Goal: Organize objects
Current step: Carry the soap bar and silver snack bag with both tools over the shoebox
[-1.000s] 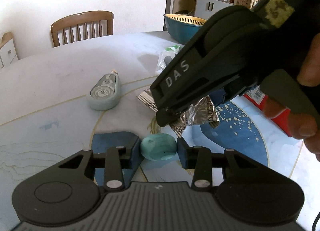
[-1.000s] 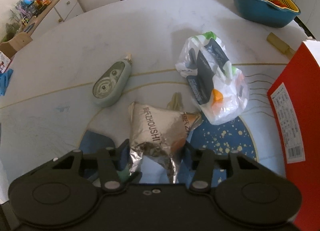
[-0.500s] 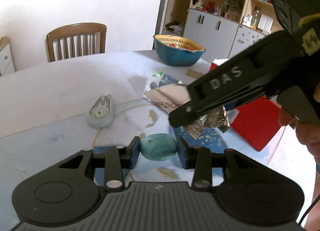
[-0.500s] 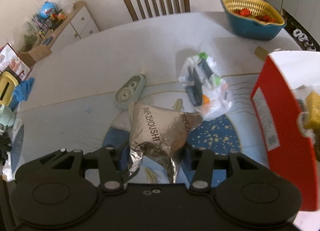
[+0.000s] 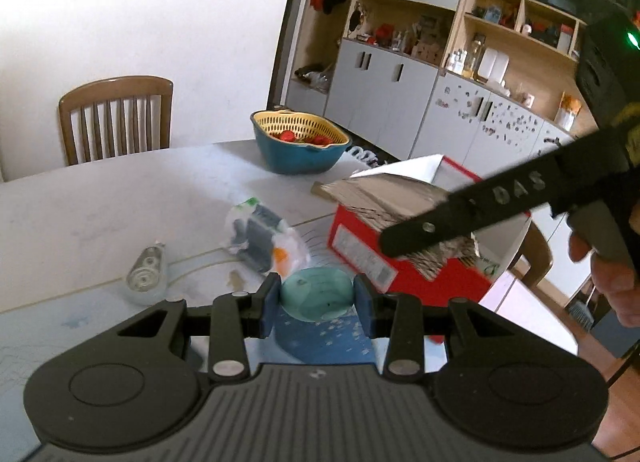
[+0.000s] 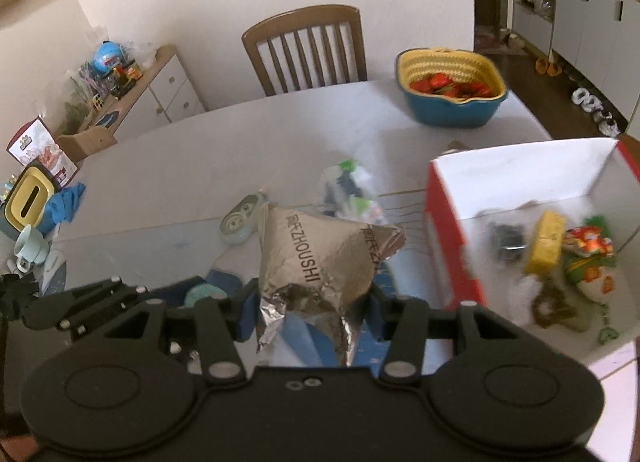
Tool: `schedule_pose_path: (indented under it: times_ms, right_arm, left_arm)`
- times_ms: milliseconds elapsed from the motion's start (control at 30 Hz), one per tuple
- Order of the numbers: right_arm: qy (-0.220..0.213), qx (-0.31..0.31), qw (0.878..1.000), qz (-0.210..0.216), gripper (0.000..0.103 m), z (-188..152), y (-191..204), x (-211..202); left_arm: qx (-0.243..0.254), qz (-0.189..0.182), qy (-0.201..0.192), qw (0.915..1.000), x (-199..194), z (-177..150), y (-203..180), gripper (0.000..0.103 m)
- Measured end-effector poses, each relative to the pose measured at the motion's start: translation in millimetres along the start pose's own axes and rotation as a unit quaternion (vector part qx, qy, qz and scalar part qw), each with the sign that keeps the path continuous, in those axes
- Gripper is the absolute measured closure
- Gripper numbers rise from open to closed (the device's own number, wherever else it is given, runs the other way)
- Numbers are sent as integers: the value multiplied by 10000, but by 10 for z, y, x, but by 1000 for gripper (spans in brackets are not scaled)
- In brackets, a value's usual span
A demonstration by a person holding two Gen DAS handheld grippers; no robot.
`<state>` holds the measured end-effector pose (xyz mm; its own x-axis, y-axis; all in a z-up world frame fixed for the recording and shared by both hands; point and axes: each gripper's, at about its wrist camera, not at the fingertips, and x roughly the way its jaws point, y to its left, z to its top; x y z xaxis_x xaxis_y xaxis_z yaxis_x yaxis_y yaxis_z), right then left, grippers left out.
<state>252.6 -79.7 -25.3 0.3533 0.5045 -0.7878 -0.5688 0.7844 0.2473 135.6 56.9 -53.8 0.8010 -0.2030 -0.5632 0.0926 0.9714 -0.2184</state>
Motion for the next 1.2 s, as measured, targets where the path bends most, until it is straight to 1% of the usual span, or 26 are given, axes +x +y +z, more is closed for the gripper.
schedule_pose_path:
  times_ms: [267,467,567,733,900,1000,1200]
  right_arm:
    - [-167,-137,9996,-179,53,-39,-490,-357]
    - [-266,-107,9995,-154,53,-45,-914,-537]
    - [-291,-126,9994,-153,53,-48,-1137,-600]
    - [-296,-150,9993,-164,53,-47,-1440,-630]
    - [-277,-187,9992,-207,53,-18,-1718,-626]
    - [-263,-270,9989,-277,53,1,-1858,-588]
    - [-246,-555,9972,-435,53,43,-2140,-433]
  left_arm:
    - [205,-17,-55,9998,155,300,-469,64]
    - [369,-40,-19,9993,443,508,-883,64]
    - [391,-73,25,9992,581,557,-1062,64]
    - [416,-88,129,9990,854,642,-1310,64]
    - [379,-95,229,9990,1097,731,-1443,64]
    - [358,-137,385,9985,1281,771,-1491,64]
    - [478,-64,643,9968,1638,788,-1598,64]
